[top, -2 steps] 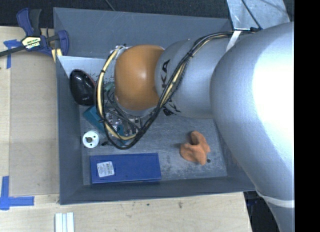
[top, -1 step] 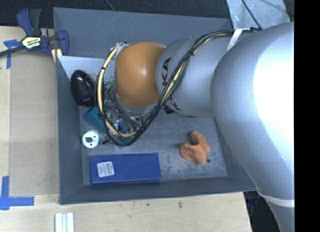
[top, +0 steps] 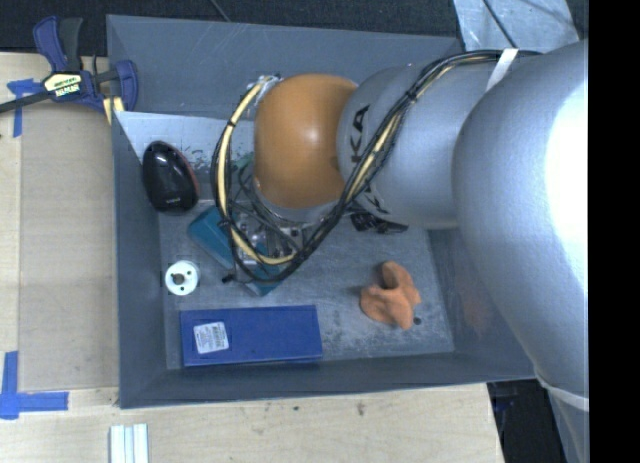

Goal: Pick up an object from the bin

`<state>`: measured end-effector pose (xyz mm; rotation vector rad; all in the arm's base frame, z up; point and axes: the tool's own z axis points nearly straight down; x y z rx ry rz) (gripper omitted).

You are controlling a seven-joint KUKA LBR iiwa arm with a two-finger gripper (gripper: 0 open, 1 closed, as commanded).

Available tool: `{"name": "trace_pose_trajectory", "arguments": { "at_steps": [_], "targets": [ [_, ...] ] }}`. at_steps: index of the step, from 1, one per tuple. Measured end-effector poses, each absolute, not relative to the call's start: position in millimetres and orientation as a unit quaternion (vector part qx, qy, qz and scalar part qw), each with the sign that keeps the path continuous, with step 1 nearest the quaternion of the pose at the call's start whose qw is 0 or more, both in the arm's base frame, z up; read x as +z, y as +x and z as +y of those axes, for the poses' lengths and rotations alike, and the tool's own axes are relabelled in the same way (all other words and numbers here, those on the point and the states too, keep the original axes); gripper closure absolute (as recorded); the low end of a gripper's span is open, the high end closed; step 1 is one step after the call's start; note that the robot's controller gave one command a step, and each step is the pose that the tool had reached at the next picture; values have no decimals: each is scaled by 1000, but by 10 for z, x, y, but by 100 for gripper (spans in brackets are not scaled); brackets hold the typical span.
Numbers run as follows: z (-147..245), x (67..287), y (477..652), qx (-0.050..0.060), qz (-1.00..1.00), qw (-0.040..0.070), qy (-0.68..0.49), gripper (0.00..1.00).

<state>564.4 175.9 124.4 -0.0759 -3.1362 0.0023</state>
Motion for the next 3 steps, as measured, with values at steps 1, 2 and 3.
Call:
{"name": "trace_pose_trajectory", "arguments": {
  "at_steps": [1, 2, 3],
  "targets": [
    [1754, 1328, 5761, 1, -1000, 0, -22, 100],
    [1823, 1690, 5751, 2, -1000, 7, -18, 100],
    [1850, 2010, 6009, 0, -1000, -1, -22, 100]
  ]
}}
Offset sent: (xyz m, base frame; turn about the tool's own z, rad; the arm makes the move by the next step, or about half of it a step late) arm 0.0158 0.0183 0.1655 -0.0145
